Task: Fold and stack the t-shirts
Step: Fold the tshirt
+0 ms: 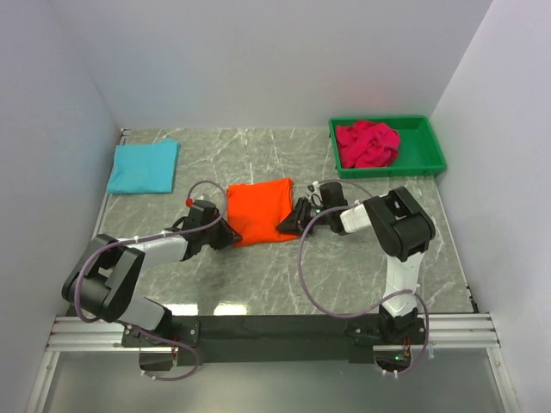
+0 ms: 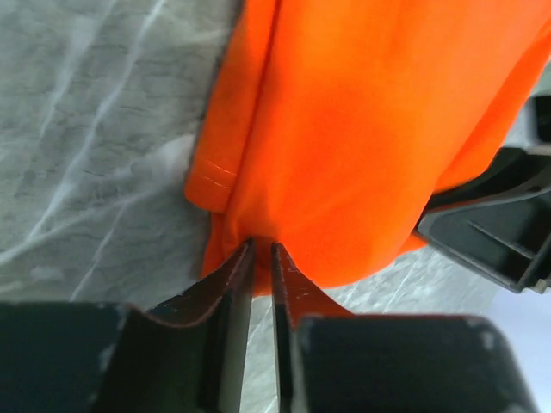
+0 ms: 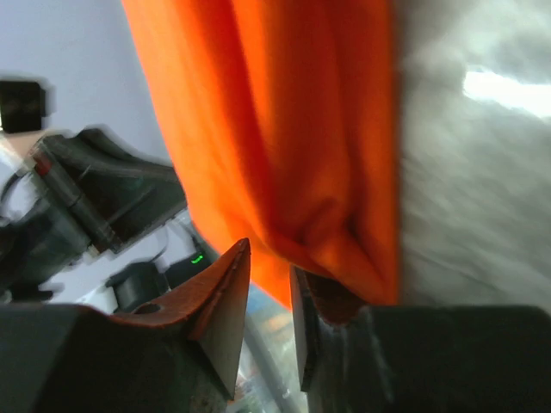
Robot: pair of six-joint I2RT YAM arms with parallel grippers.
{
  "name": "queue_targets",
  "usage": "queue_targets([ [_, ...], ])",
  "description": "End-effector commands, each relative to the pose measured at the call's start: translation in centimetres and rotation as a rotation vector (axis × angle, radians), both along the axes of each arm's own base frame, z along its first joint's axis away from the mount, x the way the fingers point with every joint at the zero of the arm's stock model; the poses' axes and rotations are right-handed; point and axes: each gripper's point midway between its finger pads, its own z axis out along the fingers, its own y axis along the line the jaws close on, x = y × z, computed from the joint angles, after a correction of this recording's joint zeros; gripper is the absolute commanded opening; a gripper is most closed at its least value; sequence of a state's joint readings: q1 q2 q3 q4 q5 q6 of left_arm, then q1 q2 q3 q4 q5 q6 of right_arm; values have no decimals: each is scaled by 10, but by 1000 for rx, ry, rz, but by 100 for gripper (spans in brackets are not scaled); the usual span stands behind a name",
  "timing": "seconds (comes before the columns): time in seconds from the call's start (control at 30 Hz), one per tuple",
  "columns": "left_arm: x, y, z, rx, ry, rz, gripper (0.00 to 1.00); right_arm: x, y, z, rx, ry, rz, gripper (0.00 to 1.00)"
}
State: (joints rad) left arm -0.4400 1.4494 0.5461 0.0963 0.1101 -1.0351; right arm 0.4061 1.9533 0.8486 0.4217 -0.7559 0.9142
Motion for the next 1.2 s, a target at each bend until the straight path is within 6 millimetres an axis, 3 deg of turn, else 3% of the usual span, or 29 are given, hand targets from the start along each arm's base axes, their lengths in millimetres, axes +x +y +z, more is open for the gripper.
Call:
queue_targets([
  [0.0,-3,7,-16,-44,39,88,20,1,-16,-15,41,35,-59,33],
  [0.13,-9,25,-24,-45,82,140,18,6,-24,-11,15,14,-68,33],
  [0.3,16,29,31,-15,-68,125,27,25,-23,37,11,-113,-53,33],
  [0.43,59,31,97,-19,-245,114,32,64,-15,90,40,-243,-72,33],
  [0.57,102,35,111,-10,-307,93,33,103,-12,107,43,-298,-103,32],
  [0.63,125,33,104,-18,-286,79,33,127,-13,121,61,-333,-128,32],
  [0.7,140,29,101,-29,-292,63,32,142,-13,110,61,-309,-141,31],
  [0.83,168,18,73,-75,-257,36,30,172,-14,88,33,-285,-169,31],
  [1.03,184,25,30,-67,-181,78,27,180,-24,30,-13,-168,-207,31],
  [1.17,189,42,11,-70,-137,130,27,182,-36,14,-49,-154,-243,30],
])
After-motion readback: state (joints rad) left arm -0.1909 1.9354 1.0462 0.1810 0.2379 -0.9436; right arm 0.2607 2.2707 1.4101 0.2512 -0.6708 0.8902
